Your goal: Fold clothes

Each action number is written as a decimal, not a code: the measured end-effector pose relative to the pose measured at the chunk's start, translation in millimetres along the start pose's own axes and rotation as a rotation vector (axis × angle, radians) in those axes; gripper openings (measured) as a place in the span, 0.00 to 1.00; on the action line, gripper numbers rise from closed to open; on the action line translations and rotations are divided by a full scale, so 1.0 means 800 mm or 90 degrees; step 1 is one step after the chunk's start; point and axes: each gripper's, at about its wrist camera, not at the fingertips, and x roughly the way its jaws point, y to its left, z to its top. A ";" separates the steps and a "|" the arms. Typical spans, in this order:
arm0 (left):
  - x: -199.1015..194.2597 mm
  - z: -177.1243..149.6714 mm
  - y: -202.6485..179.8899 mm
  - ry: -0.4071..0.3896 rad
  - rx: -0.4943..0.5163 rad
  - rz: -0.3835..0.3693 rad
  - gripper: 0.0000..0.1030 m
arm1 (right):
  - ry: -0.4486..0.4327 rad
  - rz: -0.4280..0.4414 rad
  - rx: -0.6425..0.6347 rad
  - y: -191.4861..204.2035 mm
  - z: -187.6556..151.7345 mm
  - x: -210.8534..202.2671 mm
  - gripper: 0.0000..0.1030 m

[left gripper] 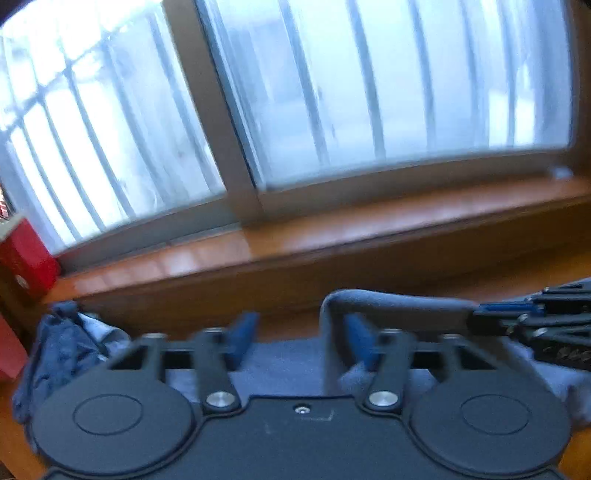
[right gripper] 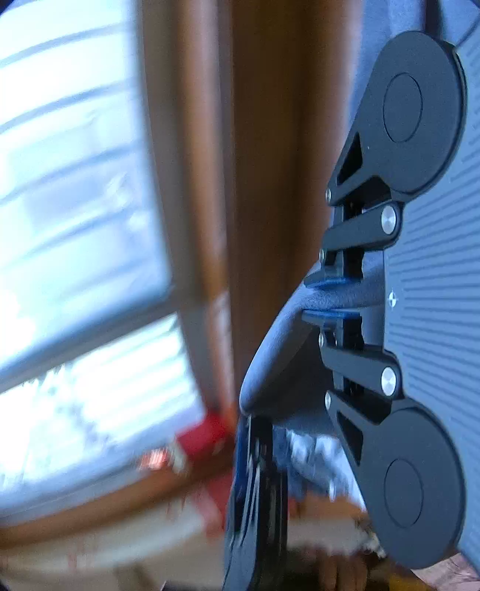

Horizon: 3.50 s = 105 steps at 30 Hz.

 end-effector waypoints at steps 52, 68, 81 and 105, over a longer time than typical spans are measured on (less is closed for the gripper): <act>-0.014 -0.177 0.072 -0.242 0.381 -0.345 0.69 | -0.080 -0.214 0.173 0.181 -0.023 0.037 0.07; 0.076 -0.110 0.168 -0.113 0.102 -0.204 0.03 | -0.066 -0.206 0.058 0.177 -0.004 0.012 0.71; 0.127 -0.104 0.231 -0.005 -0.008 -0.146 0.03 | 0.071 -0.340 -0.028 0.089 -0.070 -0.010 0.70; 0.072 -0.163 0.223 0.081 -0.092 -0.098 0.04 | 0.293 -0.098 -0.238 0.004 0.009 0.093 0.06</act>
